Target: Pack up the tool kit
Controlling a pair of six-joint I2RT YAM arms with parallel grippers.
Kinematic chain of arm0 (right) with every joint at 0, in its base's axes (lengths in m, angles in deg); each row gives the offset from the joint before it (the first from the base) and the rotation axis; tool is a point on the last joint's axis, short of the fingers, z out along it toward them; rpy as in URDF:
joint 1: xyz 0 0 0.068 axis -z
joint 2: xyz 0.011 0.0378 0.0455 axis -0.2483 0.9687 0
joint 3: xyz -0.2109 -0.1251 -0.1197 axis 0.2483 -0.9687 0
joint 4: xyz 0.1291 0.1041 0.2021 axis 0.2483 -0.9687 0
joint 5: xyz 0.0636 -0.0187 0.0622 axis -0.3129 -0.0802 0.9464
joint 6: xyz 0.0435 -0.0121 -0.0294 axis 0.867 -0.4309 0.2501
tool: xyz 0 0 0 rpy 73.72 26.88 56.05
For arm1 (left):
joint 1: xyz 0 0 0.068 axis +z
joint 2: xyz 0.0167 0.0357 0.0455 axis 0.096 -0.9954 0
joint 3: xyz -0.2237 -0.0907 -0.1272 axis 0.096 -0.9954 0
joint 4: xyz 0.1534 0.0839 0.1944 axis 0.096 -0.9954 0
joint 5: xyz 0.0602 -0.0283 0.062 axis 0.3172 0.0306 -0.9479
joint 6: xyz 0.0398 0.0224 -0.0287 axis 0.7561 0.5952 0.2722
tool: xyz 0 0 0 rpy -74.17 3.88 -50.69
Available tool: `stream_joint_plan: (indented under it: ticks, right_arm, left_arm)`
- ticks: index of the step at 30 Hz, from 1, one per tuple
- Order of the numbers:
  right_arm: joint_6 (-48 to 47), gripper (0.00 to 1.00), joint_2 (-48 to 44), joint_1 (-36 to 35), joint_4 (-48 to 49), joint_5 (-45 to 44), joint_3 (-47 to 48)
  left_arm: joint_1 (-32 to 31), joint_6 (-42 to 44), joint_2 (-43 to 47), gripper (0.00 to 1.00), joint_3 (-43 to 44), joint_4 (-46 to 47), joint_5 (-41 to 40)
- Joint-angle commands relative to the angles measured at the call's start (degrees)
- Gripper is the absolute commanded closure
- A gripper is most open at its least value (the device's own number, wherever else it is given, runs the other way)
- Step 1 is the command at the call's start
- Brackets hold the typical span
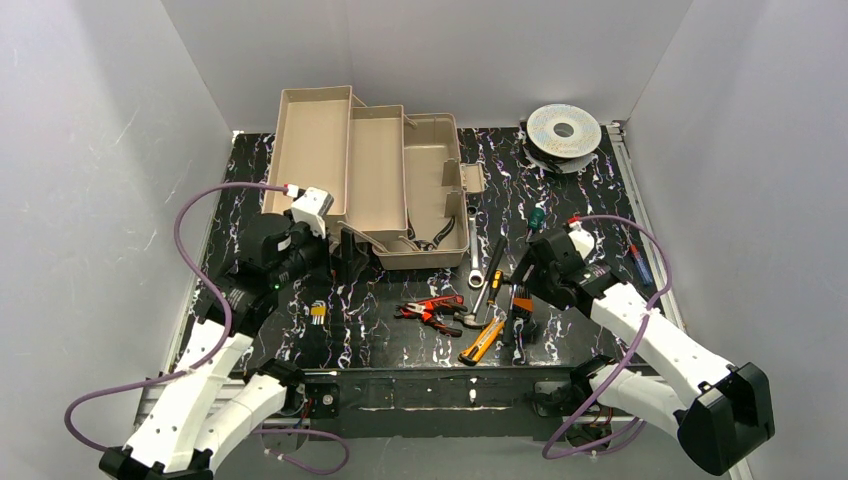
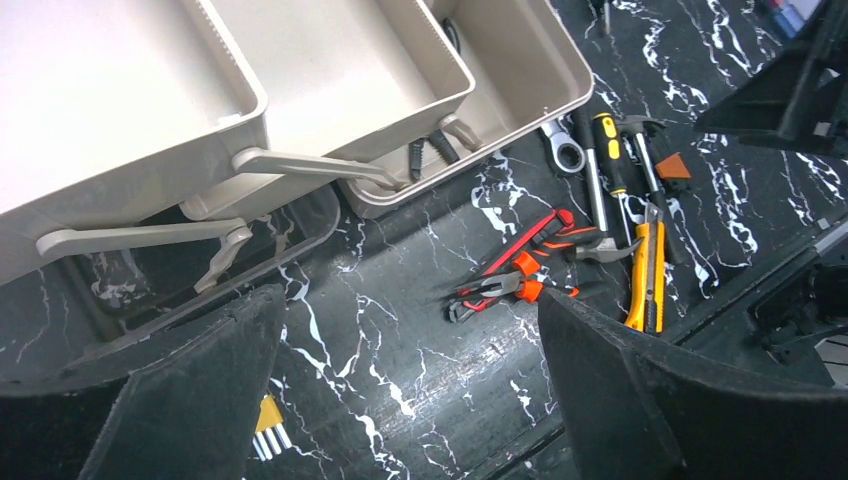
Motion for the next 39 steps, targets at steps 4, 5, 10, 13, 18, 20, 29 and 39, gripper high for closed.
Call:
stream_joint_plan:
  ticks: [4, 5, 10, 13, 18, 20, 29, 39]
  right_arm:
    - [3.7, 0.19, 1.2, 0.2, -1.2, -0.9, -1.4]
    - [3.8, 0.18, 2.5, 0.1, -1.0, -0.2, -1.4]
    - [6.3, 0.19, 9.3, 0.1, -1.6, 1.6, 0.6]
    - [6.3, 0.20, 14.2, 0.1, -3.2, 2.7, 3.2]
    - [4.7, 0.22, 17.9, 0.0, -0.9, 5.7, 4.7]
    - [4.4, 0.22, 17.8, 0.0, 0.6, 6.6, 4.6]
    - [4.3, 0.22, 18.7, -1.0, 3.0, 8.2, 6.5]
    - [5.4, 0.24, 25.9, -4.0, -2.3, 5.0, 12.9]
  left_arm:
    - [-0.4, 0.5, 3.4, 0.02, -3.0, 3.7, 3.7]
    - [-0.4, 0.5, 3.5, 0.02, -3.1, 3.7, 3.7]
    - [-0.4, 0.4, 3.6, 0.02, -3.1, 3.8, 4.2]
    - [-0.5, 0.3, 3.6, 0.02, -3.2, 3.7, 4.2]
    - [-0.6, 0.1, 3.1, 0.02, -3.2, 3.7, 4.9]
    - [-0.5, 0.1, 3.1, 0.02, -3.2, 3.7, 5.0]
    - [-0.6, 0.7, 3.4, 0.02, -3.3, 3.4, 3.5]
    - [-0.5, 0.5, 3.6, 0.02, -3.6, 3.4, 4.5]
